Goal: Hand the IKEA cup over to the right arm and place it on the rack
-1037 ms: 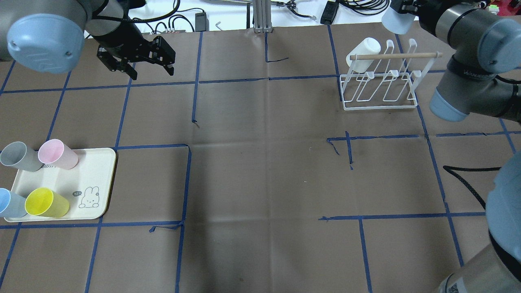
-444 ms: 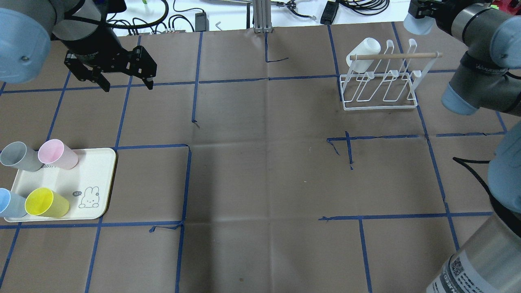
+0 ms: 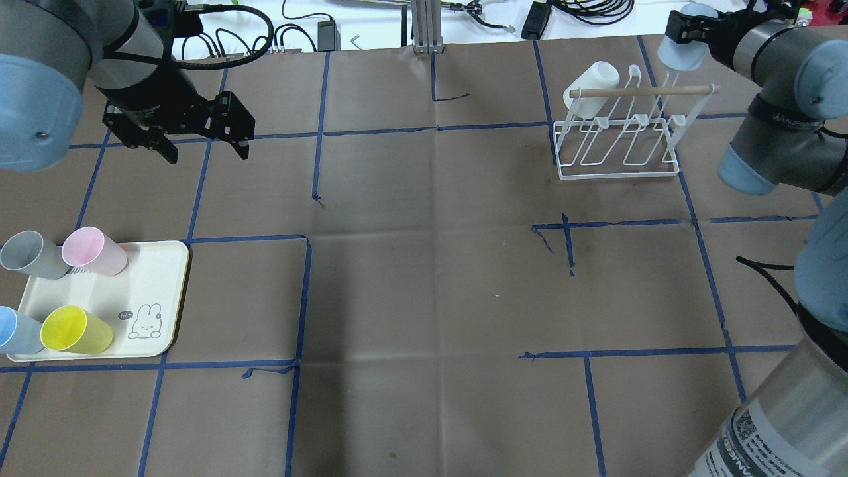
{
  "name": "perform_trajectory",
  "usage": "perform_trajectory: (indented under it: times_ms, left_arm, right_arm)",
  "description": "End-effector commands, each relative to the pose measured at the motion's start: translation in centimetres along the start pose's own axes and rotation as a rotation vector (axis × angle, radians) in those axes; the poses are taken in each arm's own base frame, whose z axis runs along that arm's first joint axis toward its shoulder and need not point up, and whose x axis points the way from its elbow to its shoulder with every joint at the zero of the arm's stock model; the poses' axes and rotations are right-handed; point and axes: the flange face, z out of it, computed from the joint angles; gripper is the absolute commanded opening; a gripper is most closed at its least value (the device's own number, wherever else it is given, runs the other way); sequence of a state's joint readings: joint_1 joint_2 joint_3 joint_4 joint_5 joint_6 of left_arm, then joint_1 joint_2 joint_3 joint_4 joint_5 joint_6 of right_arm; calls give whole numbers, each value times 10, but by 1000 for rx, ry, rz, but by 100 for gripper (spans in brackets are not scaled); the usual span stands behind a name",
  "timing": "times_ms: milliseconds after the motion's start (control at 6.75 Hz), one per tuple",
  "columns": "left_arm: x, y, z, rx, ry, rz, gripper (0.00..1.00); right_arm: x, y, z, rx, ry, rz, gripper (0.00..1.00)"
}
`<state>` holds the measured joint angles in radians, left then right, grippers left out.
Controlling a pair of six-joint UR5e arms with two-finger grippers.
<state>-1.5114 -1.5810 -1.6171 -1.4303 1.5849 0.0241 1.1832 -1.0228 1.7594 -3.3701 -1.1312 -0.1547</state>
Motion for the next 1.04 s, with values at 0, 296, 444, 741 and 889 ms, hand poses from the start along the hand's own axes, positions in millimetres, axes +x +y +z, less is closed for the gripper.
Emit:
perform_trajectory:
  times_ms: [0,296,444,741,889]
  left_arm:
    - [5,1,-5,19,4,1,100]
    - [22,1,-3,18,6,6,100]
    - [23,-2,1,10,7,6,100]
    - [22,-3,3,6,7,14,100]
    - [22,-3,2,7,8,14,100]
  right_arm:
    - [-1,24,4,-43,-7,21,33]
    - [-2,31,5,-57,-9,33,99]
    - [-1,29,6,-55,1,27,100]
    - [-1,26,4,-49,0,26,100]
    - [-1,19,2,-35,4,25,100]
